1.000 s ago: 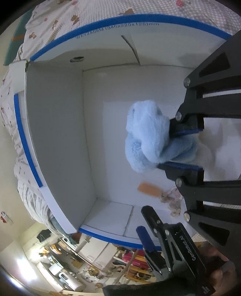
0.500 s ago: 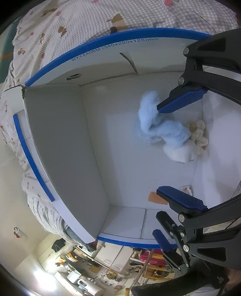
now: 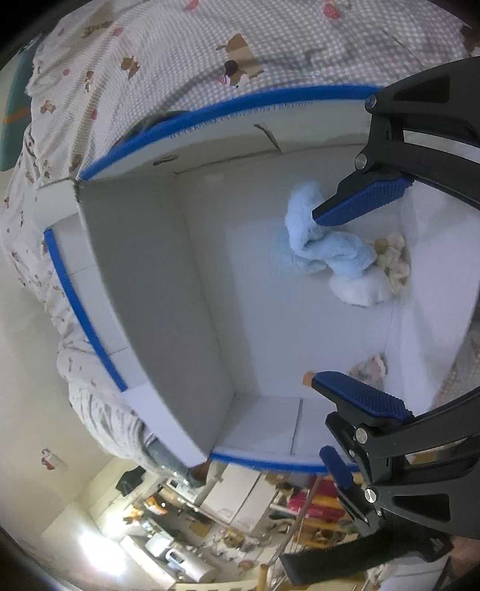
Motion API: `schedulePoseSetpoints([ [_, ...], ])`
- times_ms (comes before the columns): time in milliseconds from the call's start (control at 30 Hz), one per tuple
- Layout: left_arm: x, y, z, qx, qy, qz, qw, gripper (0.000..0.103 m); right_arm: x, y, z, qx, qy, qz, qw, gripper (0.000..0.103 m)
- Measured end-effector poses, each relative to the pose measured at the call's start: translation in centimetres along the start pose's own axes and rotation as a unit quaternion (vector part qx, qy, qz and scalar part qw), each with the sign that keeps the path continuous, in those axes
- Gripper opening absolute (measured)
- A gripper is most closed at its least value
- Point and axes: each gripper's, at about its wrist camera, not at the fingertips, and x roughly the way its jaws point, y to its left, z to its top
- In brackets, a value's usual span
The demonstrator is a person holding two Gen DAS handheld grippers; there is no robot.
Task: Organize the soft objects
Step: 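Withdraw both open tools from the box toward the bed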
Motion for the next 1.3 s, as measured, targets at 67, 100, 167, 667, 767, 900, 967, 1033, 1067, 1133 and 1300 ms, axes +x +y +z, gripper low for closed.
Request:
schedulePoseSetpoints([
  [67,-1.4,0.4,0.0,-0.002,-0.017,0.005,0.9998,0.061,-0.9,0.2,-0.2,-0.009,-0.009,-0.005,1.0,0.086],
  [100,-1.9,0.6,-0.1,-0.003,-0.022,0.007,0.9997,0.061,-1.3,0.4,-0.4,-0.014,-0.012,-0.007,1.0,0.086],
  [167,-2.8,0.9,-0.5,-0.003,-0.029,0.009,0.9995,0.061,-2.1,0.6,-0.7,-0.021,-0.019,-0.008,1.0,0.086],
  [667,-5.3,3.1,-5.2,-0.005,-0.024,0.027,0.9993,0.061,-5.8,1.7,-5.7,-0.043,-0.03,-0.013,0.999,0.086],
  [767,-5.1,3.4,-6.0,-0.006,-0.018,0.03,0.9994,0.061,-6.5,1.2,-6.5,-0.034,-0.03,-0.009,0.999,0.086],
  [900,-4.8,3.8,-6.6,-0.015,-0.01,0.028,0.9995,0.061,-6.6,1.1,-7.4,-0.031,-0.024,-0.016,0.999,0.086],
  [967,-4.9,3.9,-6.9,-0.015,-0.008,0.022,0.9996,0.061,-6.7,1.1,-7.7,-0.033,-0.023,-0.021,0.999,0.086],
  [1033,-5.0,3.6,-7.2,-0.008,-0.01,0.019,0.9997,0.061,-6.7,1.0,-7.9,-0.035,-0.021,-0.025,0.999,0.086],
  [1067,-5.0,3.5,-7.3,-0.004,-0.012,0.019,0.9997,0.061,-6.6,0.8,-8.1,-0.035,-0.017,-0.026,0.999,0.086],
  [1133,-5.0,3.5,-7.5,0.0,-0.012,0.019,0.9997,0.061,-6.4,0.4,-8.4,-0.028,-0.01,-0.027,0.999,0.086],
  [1300,-4.3,4.4,-7.9,-0.029,0.011,-0.008,0.9995,0.061,-6.1,-0.9,-8.6,0.001,-0.002,-0.03,1.0,0.086],
])
